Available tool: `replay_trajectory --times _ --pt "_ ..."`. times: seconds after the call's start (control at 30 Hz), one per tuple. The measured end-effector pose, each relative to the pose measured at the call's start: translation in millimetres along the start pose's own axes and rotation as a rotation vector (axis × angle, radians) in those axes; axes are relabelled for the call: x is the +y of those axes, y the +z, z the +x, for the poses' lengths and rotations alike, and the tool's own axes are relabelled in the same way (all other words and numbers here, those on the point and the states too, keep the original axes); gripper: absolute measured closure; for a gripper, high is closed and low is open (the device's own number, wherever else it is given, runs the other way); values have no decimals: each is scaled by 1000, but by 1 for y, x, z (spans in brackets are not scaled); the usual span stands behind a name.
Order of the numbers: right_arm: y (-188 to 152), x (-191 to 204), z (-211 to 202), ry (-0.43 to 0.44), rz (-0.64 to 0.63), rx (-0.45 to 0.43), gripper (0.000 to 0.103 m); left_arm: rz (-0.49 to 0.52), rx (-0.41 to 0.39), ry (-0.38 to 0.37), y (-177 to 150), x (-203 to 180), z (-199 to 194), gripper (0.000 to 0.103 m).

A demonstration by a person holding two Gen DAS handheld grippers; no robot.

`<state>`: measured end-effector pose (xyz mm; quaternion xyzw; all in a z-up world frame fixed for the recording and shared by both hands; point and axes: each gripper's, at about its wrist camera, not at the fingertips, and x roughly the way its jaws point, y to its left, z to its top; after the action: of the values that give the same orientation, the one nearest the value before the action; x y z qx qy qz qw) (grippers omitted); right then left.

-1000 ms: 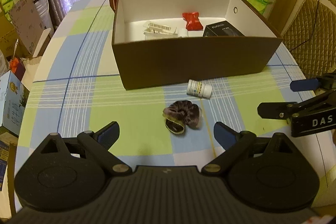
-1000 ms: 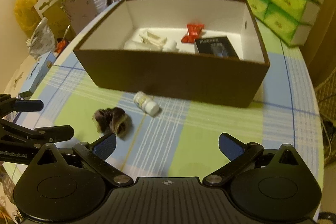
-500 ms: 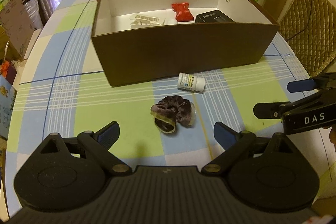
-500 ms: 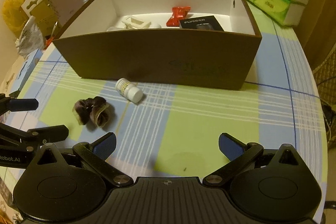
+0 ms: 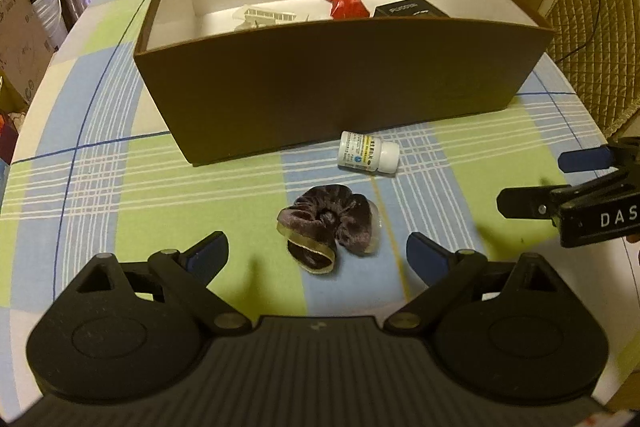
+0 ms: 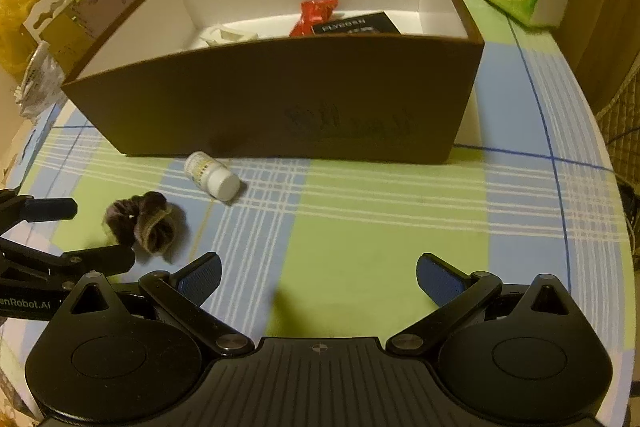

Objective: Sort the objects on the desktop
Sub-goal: 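Withdraw both tools from the box toward the hair tie and pill bottle, then grasp the velvet hair tie with the left tool while the right tool grasps the white pill bottle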

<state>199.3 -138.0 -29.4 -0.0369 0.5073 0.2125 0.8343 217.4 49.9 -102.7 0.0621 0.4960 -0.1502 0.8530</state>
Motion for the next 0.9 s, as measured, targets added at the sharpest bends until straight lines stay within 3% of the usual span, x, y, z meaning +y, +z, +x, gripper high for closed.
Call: replay_trajectory --times 0.4,0.7,0.77,0.9 --pt "5 -1 19 4 9 20 2 -2 -16 -7 10 -2 28 11" --pt "14 10 29 31 -27 14 2 24 -20 19 5 8 39 46" --pt "16 15 32 45 -44 11 2 6 -19 24 2 15 38 62" --pt "21 30 38 77 -101 -6 2 -38 -16 36 0 35 37 68"
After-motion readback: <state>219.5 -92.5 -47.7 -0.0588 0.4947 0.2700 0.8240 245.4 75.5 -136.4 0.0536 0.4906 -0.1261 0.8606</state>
